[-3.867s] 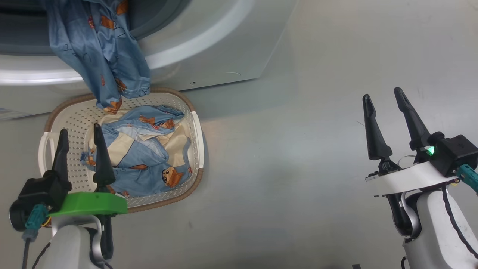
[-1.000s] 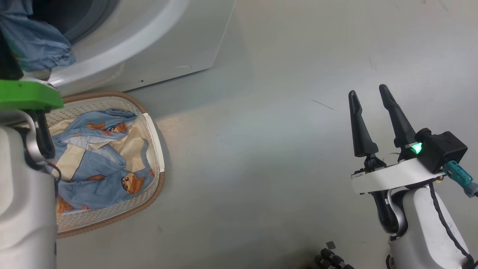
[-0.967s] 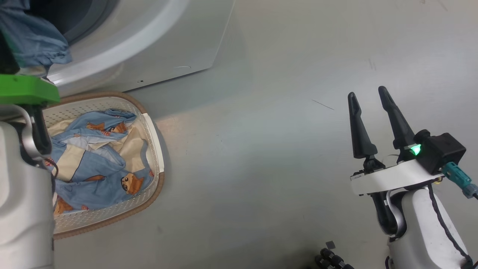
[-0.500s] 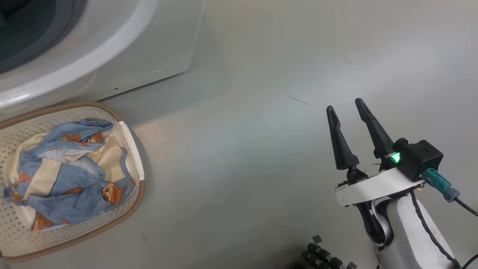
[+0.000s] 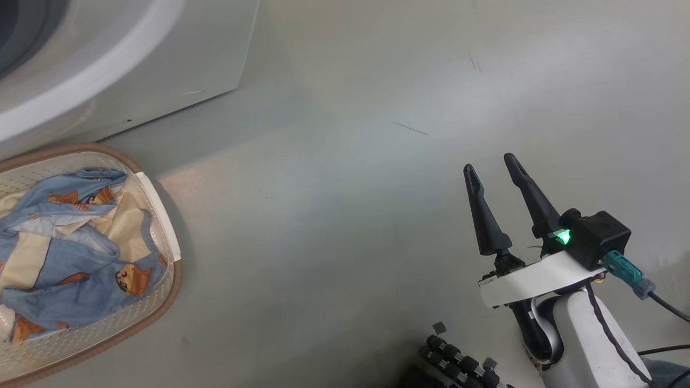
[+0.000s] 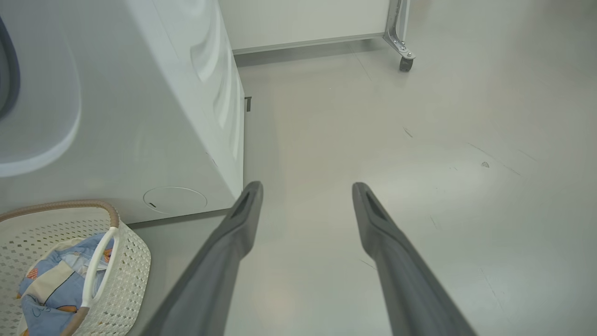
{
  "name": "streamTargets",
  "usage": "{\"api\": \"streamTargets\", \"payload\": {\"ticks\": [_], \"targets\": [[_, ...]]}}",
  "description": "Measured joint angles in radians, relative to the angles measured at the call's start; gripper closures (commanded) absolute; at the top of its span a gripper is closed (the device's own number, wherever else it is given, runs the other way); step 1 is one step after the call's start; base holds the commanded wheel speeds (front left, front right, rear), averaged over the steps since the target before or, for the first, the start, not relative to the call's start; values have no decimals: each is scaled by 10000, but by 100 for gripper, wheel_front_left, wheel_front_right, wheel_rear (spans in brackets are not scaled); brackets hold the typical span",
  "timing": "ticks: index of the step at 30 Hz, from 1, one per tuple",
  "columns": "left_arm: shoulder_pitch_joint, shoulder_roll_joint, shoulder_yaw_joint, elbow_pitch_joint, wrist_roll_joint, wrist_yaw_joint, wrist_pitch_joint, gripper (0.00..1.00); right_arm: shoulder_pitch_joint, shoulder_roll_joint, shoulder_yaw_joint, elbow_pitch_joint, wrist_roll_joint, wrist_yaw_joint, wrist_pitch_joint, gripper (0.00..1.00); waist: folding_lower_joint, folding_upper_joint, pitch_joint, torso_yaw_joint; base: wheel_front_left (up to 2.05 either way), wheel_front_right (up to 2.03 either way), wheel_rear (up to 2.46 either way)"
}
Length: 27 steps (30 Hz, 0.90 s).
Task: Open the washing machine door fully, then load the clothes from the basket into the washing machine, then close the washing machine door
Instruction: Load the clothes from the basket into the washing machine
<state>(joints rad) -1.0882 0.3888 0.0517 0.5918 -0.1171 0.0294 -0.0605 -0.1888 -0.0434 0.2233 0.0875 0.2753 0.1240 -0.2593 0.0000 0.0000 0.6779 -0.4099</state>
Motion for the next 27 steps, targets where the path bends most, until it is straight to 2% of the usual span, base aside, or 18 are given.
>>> {"api": "streamTargets", "payload": {"ticks": [5, 12, 15, 16, 18, 22, 23, 24, 25, 27], "targets": [[-564, 69, 79, 221, 8, 17, -299, 100, 0, 23, -44, -13, 12, 0, 0, 0, 0, 0, 151, -145, 0, 0, 0], [-1220, 100, 341, 351, 46, 454, -1104, 100, 2, 29, -29, -13, 13, 0, 0, 0, 0, 0, 229, -178, 0, 0, 0], [-1346, 153, 343, 637, 123, 483, -1233, 100, 3, 33, -6, -13, 13, 0, 0, 0, 0, 0, 261, -179, 0, 0, 0], [-1344, 159, 284, 840, 221, 493, -1193, 97, 3, 33, -2, -13, 15, 0, 0, 0, 0, 0, 271, -180, 0, 0, 0], [-1323, 159, 211, 1221, 336, 531, -1106, 79, 3, 33, 15, -10, 29, 0, 0, 0, 0, 0, 285, -186, 0, 0, 0], [-1322, 153, 142, 1714, 389, 543, -1011, 51, 4, 35, 31, -2, 81, 0, 0, 0, 0, 0, 286, -207, 0, 0, 0], [-1324, 150, 142, 1831, 387, 543, -968, 15, 4, 36, 29, 0, 81, 0, 0, 0, 0, 0, 279, -213, 0, 0, 0], [-1328, 138, 128, 2008, 389, 560, -966, 15, 8, 36, 17, 13, 81, 0, 0, 0, 0, 0, 265, -222, 0, 0, 0], [-1334, 121, 130, 2107, 389, 581, -968, 0, 8, 40, -13, 31, 81, 0, 0, 0, 0, 0, 251, -221, 0, 0, 0], [-1335, 12, 136, 2389, 387, 629, -871, 0, 12, 42, -121, 81, 81, 0, 0, 0, 0, 0, 201, -201, 0, 0, 0]]}}
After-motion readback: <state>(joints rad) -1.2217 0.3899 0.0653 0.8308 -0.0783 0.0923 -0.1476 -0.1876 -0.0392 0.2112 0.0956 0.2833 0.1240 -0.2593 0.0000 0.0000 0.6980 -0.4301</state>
